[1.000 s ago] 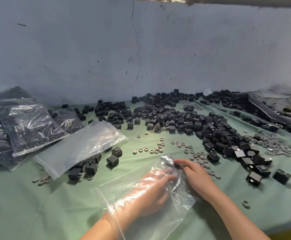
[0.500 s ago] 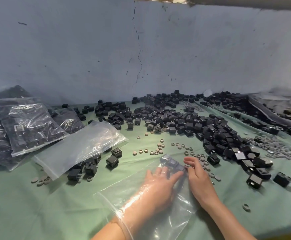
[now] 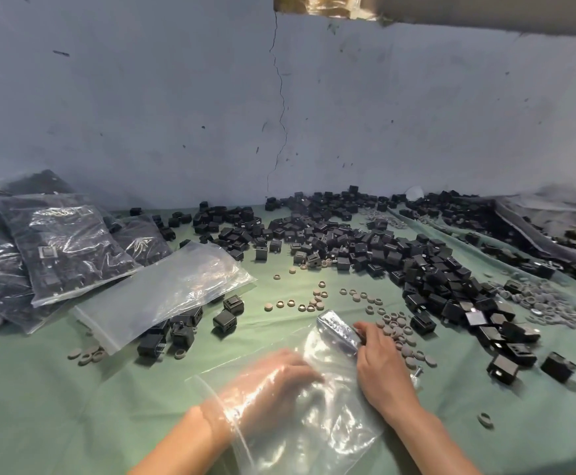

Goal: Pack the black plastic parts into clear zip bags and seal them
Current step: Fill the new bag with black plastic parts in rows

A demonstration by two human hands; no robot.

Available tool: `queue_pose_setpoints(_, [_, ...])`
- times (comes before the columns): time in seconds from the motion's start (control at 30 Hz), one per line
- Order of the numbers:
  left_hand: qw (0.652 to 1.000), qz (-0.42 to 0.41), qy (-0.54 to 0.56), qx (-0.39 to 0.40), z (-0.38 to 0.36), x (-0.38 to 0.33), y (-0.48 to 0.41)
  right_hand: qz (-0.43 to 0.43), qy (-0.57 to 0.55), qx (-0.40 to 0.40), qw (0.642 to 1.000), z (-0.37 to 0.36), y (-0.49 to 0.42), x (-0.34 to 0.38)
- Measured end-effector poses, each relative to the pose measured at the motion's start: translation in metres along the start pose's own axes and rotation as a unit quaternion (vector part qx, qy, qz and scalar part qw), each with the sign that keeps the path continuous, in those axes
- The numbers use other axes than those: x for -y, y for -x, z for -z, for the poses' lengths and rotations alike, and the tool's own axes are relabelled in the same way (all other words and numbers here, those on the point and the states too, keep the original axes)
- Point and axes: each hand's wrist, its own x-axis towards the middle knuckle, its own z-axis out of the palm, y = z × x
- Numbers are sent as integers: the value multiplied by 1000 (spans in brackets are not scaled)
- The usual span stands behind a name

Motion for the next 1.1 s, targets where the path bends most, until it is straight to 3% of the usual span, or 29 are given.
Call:
queue_pose_setpoints(0.1, [996, 68, 44, -46, 68, 11, 27, -32, 8, -28, 999, -8, -1, 7])
queue_pose_setpoints(0.17, [966, 100, 136, -196, 105, 14, 39, -56, 10, -51, 997, -15, -1, 15])
queue_pose_setpoints(0.23, [906, 125, 203, -350, 124, 22, 44, -66, 12, -63, 996, -19, 0, 20])
queue_pose_setpoints(0.3, [890, 177, 141, -396, 137, 37, 43, -63, 11, -61, 996, -19, 1, 19])
queue_pose_setpoints(0.37, [927, 225, -24, -300, 145, 61, 42, -58, 19, -58, 996, -19, 3, 16])
queue_pose_setpoints(0.43, [945, 216, -166, -180, 147, 77, 40, -53, 27, -63, 996, -20, 4, 15])
queue_pose_setpoints(0.5, [944, 198, -247, -98, 140, 90, 39, -48, 31, -66, 996, -20, 4, 15])
queue_pose_setpoints(0.6, [922, 205, -321, -69, 133, 101, 35, -42, 35, -70, 996, -22, 4, 15])
queue_pose_setpoints(0.8, [916, 187, -335, -118, 128, 87, 37, -35, 45, -73, 996, -23, 5, 14])
queue_pose_setpoints(0.93, [948, 186, -146, -212, 125, 54, 72, -34, 47, -79, 995, -24, 3, 13])
queue_pose_setpoints(1.1, [965, 197, -107, -135, 104, 34, 120, -35, 49, -77, 995, -25, 3, 12])
